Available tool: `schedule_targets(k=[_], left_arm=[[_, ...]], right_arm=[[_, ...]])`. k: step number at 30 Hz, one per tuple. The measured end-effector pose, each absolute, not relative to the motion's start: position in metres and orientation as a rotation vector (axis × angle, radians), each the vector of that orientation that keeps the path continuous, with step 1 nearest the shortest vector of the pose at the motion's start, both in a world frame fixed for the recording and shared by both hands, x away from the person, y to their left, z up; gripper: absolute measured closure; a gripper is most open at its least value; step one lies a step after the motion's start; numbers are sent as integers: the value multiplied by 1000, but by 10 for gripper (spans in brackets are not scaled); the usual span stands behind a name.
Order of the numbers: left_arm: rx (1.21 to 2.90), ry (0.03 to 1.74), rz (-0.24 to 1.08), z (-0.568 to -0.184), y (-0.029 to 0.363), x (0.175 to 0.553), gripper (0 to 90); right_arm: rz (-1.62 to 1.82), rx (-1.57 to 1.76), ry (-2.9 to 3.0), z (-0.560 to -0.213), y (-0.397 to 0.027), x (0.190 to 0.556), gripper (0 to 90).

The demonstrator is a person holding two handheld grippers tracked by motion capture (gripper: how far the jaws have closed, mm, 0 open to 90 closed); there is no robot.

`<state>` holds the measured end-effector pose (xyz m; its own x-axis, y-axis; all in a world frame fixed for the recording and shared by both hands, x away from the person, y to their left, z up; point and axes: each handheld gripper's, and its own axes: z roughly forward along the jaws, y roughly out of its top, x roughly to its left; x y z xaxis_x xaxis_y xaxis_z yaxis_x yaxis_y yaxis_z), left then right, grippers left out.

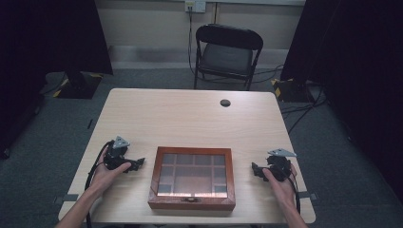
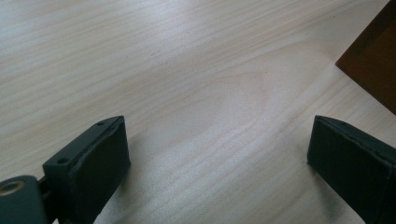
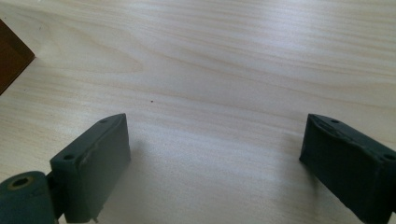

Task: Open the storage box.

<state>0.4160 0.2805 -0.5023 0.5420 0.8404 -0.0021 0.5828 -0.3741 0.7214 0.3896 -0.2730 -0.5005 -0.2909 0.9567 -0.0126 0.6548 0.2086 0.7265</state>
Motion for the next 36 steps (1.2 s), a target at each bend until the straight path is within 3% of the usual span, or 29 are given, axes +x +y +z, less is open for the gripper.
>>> schedule_targets(k=[5, 9, 16, 36], left_arm=[[2104, 1161, 481, -501, 281, 416, 59], [2106, 1165, 492, -497, 282, 414, 172], [2102, 1153, 481, -493, 282, 411, 218], [1968, 1018, 360, -457, 264, 388, 277]], right_arm=[[860, 1491, 2023, -501, -273, 390, 75], [860, 1491, 2023, -500, -273, 390, 75], [861, 1491, 2023, -501, -273, 390, 75], [863, 1486, 2030, -500, -273, 390, 76]])
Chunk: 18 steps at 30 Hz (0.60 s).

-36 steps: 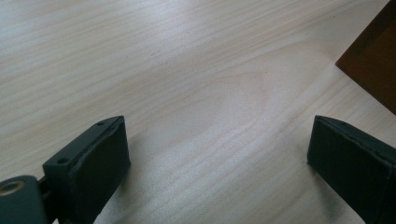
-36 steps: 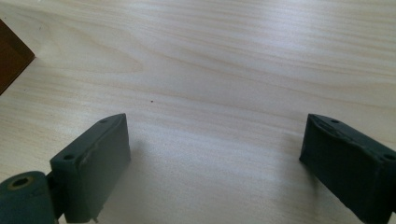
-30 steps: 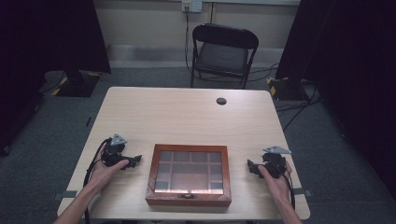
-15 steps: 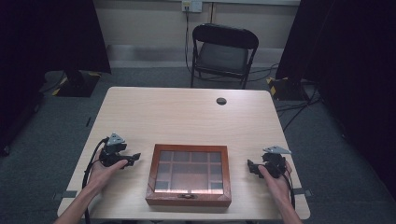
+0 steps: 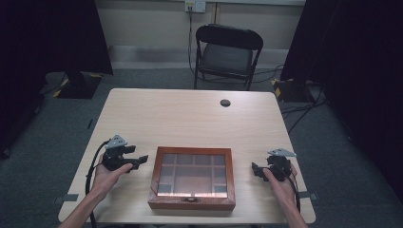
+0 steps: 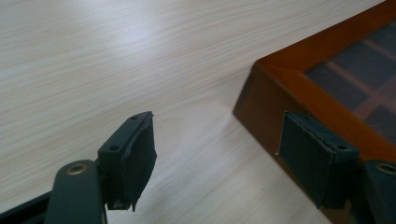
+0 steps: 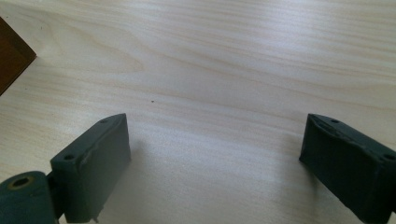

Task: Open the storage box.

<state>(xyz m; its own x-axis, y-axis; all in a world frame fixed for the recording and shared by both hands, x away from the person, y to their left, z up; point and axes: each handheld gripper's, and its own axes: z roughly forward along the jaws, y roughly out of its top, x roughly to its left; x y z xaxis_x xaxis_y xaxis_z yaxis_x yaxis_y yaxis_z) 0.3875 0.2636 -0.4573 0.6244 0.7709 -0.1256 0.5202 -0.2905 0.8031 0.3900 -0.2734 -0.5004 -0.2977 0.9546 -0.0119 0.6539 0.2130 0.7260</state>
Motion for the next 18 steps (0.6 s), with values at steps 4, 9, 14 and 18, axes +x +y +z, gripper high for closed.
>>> schedule_targets(k=[4, 9, 14, 18], left_arm=[[1971, 992, 341, -456, 258, 385, 278], [1973, 927, 316, -449, 247, 377, 299], [1979, 866, 301, -444, 236, 370, 312], [1988, 824, 278, -441, 227, 364, 332]], right_arm=[[863, 1486, 2030, -500, -273, 390, 76], [863, 1485, 2031, -500, -273, 390, 76], [863, 1486, 2031, -500, -273, 390, 76], [863, 1486, 2030, -500, -273, 390, 76]])
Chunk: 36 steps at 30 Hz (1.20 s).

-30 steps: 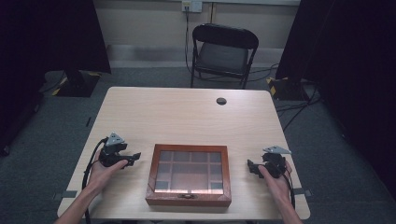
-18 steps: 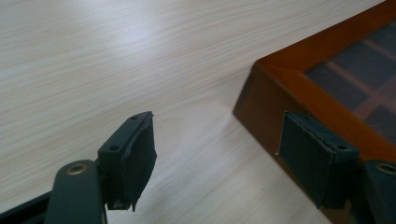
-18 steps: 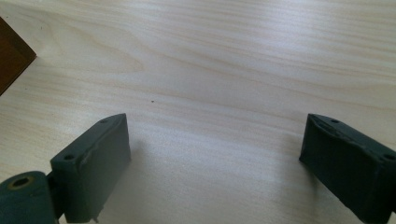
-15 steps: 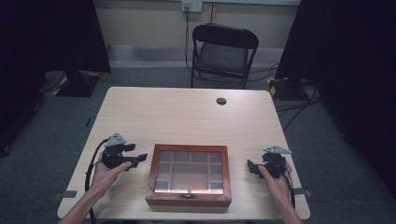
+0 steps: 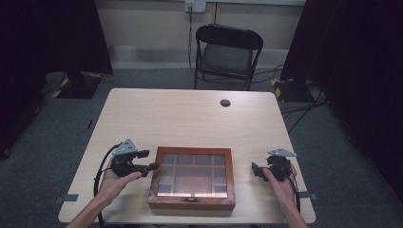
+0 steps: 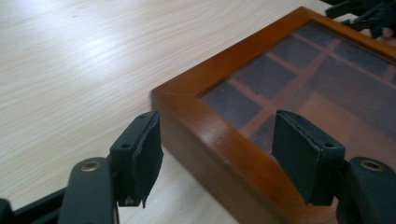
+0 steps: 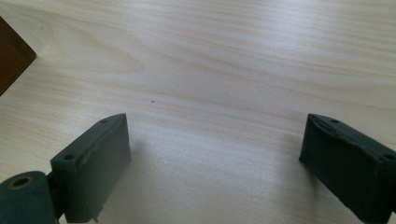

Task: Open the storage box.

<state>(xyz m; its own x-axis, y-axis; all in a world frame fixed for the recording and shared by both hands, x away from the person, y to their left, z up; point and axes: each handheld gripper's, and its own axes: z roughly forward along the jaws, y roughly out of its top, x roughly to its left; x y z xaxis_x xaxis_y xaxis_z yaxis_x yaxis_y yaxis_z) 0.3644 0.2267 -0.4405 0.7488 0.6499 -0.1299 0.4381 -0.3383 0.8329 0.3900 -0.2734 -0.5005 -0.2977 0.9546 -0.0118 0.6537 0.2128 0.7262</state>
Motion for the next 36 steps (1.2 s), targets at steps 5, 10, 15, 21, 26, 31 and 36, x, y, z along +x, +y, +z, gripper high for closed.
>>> schedule_targets(k=[5, 10, 15, 21, 26, 31, 36], left_arm=[[2005, 765, 239, -438, 212, 359, 347], [2004, 698, 200, -438, 198, 351, 406], [2033, 663, 167, -438, 185, 346, 438], [2029, 615, 98, -435, 173, 339, 536], [2037, 569, 48, -434, 162, 330, 567], [2049, 501, -23, -434, 149, 321, 614], [2079, 443, -74, -437, 141, 316, 673]], right_arm=[[863, 1486, 2030, -500, -273, 390, 76], [863, 1485, 2031, -500, -273, 390, 76], [863, 1485, 2030, -500, -273, 390, 76], [863, 1485, 2031, -500, -273, 390, 76], [863, 1485, 2030, -500, -273, 390, 76], [863, 1485, 2031, -500, -273, 390, 76], [863, 1485, 2031, -500, -273, 390, 76]])
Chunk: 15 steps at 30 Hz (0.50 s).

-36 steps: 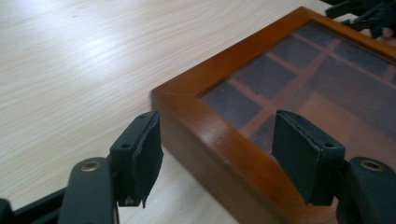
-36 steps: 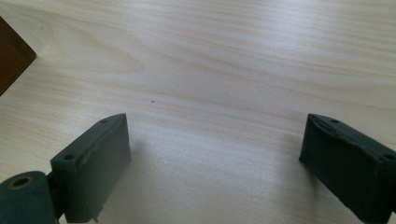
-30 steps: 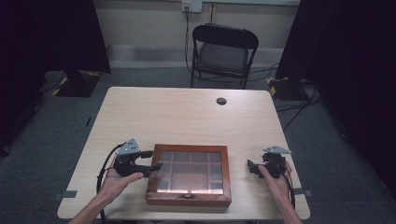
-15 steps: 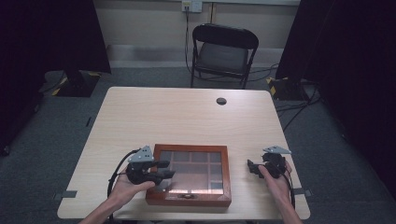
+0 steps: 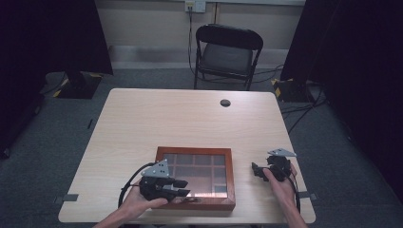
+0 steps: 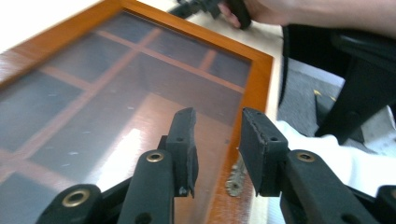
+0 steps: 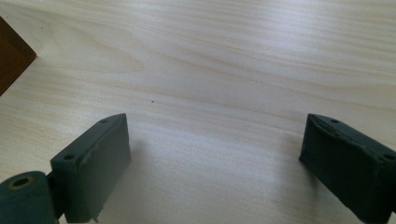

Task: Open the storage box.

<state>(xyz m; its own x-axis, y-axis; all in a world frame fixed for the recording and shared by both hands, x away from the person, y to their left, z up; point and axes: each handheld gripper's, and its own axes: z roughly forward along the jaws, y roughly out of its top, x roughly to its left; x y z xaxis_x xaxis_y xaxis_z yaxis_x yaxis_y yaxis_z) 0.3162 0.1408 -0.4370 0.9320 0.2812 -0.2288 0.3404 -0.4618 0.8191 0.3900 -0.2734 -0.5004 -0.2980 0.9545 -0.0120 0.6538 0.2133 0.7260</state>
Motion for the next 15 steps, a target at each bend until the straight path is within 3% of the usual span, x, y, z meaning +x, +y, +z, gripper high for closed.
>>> schedule_targets(k=[7, 15], left_arm=[[2100, 410, -115, -439, 137, 315, 759], [2170, 354, -107, -443, 126, 311, 767]], right_arm=[[863, 1486, 2030, -500, -273, 390, 76], [863, 1485, 2030, -500, -273, 390, 76]])
